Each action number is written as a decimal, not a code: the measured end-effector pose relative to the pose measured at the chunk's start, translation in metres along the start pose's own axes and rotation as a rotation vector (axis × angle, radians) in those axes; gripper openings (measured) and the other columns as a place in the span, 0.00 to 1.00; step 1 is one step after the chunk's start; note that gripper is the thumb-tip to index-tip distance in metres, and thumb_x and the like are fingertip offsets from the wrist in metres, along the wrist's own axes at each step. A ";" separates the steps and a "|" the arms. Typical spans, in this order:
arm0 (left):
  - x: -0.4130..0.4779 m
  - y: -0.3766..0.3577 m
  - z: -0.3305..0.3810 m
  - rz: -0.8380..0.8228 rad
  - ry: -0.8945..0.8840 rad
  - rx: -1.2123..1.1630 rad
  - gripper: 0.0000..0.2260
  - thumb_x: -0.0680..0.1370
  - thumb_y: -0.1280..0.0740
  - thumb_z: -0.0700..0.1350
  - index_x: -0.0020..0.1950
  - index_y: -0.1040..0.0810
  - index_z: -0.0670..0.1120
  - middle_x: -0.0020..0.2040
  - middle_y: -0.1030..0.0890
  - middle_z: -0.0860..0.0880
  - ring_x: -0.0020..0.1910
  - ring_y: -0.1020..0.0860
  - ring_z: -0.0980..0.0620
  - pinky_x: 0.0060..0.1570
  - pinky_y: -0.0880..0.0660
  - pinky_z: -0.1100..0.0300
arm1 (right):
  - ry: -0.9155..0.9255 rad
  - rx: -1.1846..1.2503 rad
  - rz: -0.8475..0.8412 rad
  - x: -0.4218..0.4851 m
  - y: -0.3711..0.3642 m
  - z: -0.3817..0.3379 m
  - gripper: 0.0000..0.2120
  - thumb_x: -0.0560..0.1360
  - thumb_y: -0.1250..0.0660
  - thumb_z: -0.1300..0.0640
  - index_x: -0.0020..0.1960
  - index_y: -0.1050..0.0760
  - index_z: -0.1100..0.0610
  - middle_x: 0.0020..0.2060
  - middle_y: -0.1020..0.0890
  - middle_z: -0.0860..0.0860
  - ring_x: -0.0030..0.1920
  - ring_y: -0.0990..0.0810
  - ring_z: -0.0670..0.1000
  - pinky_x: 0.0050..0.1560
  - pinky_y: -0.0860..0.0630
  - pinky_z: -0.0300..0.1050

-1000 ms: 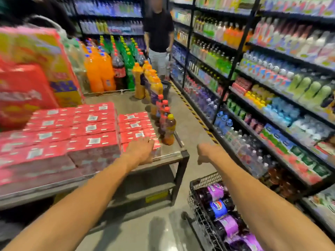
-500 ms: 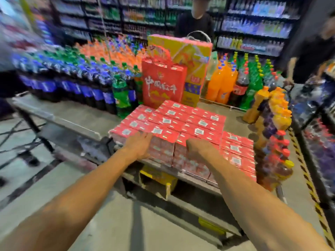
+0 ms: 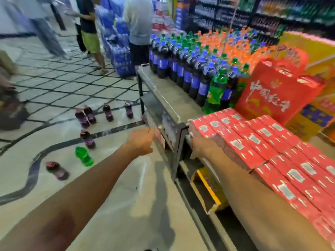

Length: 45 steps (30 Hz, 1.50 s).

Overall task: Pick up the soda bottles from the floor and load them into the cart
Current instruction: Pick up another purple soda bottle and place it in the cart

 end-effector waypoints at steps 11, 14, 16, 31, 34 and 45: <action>-0.022 -0.031 -0.205 -0.017 0.345 0.003 0.24 0.74 0.27 0.56 0.65 0.28 0.47 0.64 0.23 0.45 0.63 0.24 0.43 0.55 0.24 0.49 | 0.292 -0.166 -0.008 0.112 0.032 -0.200 0.21 0.78 0.30 0.53 0.68 0.28 0.56 0.66 0.21 0.58 0.64 0.21 0.61 0.60 0.22 0.54; -0.023 -0.033 -0.255 -0.017 0.410 -0.018 0.25 0.75 0.28 0.55 0.67 0.29 0.47 0.66 0.24 0.45 0.64 0.25 0.43 0.57 0.25 0.48 | 0.318 -0.197 -0.014 0.135 0.041 -0.241 0.21 0.77 0.27 0.51 0.68 0.27 0.56 0.64 0.21 0.57 0.63 0.21 0.60 0.58 0.23 0.53; -0.023 -0.034 -0.284 -0.027 0.447 -0.033 0.27 0.75 0.28 0.55 0.70 0.31 0.47 0.68 0.26 0.45 0.66 0.27 0.43 0.61 0.26 0.46 | 0.326 -0.198 -0.035 0.149 0.049 -0.264 0.22 0.77 0.26 0.51 0.67 0.27 0.56 0.64 0.21 0.55 0.63 0.21 0.59 0.57 0.24 0.51; 0.057 -0.040 -0.431 -0.067 0.580 -0.046 0.23 0.77 0.31 0.54 0.68 0.31 0.46 0.66 0.25 0.44 0.65 0.26 0.43 0.61 0.27 0.48 | 0.492 -0.250 -0.047 0.308 0.094 -0.389 0.21 0.75 0.24 0.50 0.65 0.25 0.55 0.60 0.20 0.54 0.58 0.20 0.57 0.60 0.21 0.55; 0.088 -0.034 -0.461 -0.063 0.608 -0.049 0.24 0.77 0.31 0.56 0.67 0.30 0.45 0.64 0.24 0.45 0.63 0.26 0.43 0.58 0.27 0.48 | 0.508 -0.251 -0.050 0.355 0.114 -0.400 0.21 0.75 0.24 0.50 0.65 0.26 0.54 0.59 0.20 0.54 0.57 0.20 0.57 0.60 0.21 0.56; 0.121 -0.044 -0.579 -0.112 0.797 -0.065 0.26 0.74 0.27 0.56 0.69 0.28 0.49 0.65 0.22 0.48 0.63 0.24 0.46 0.59 0.25 0.52 | 0.636 -0.318 -0.059 0.479 0.159 -0.488 0.21 0.75 0.24 0.49 0.64 0.25 0.54 0.58 0.19 0.54 0.56 0.20 0.57 0.56 0.21 0.53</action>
Point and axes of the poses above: each hand's wrist, its own x-axis towards the middle knuckle, its own y-axis out of the back of the hand, z = x × y, the point moved 10 cm from there along x, towards the middle knuckle
